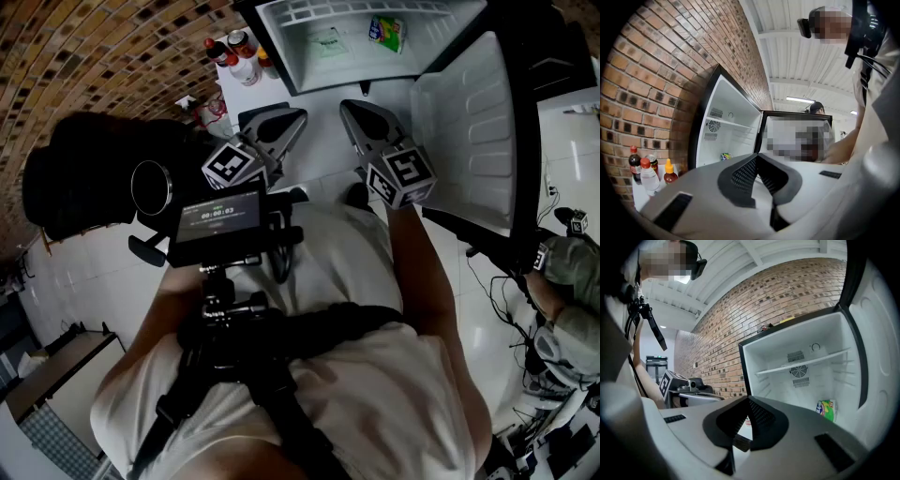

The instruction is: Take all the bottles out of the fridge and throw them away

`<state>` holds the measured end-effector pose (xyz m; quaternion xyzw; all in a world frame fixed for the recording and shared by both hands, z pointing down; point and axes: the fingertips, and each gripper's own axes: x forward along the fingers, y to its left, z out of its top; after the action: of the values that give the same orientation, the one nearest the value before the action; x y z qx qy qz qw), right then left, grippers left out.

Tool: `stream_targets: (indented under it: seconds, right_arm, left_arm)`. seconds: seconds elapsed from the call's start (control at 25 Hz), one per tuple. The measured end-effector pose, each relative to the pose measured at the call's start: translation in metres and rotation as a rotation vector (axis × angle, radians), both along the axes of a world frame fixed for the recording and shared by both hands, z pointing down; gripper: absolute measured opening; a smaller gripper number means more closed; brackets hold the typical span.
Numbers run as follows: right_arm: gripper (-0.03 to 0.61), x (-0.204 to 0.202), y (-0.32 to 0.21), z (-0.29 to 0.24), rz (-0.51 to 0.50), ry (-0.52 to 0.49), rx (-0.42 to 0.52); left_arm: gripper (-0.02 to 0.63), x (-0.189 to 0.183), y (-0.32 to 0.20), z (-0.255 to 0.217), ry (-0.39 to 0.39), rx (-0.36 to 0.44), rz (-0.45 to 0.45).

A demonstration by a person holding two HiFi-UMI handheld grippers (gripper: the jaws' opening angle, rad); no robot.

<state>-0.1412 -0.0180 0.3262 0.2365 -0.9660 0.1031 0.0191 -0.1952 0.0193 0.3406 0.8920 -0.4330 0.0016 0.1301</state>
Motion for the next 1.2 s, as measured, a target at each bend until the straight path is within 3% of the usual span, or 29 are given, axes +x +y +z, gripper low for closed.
stream_targets:
  seconds: [0.4,1.04,1.2]
  right_arm:
    - [0.008,0.009,-0.005,0.009,0.028,0.010,-0.017]
    - [0.012,0.053,-0.042,0.041,0.187,0.014,-0.081]
    - [0.054,0.058,-0.053,0.048,0.210,0.001,-0.107]
  left_arm:
    - [0.011,-0.001,-0.020,0.014,-0.078,-0.037,-0.075]
    - [0.020,0.046,-0.079,0.047,-0.241,-0.071,0.017]
    - [0.043,0.054,-0.095,0.057,-0.282,-0.103,0.021]
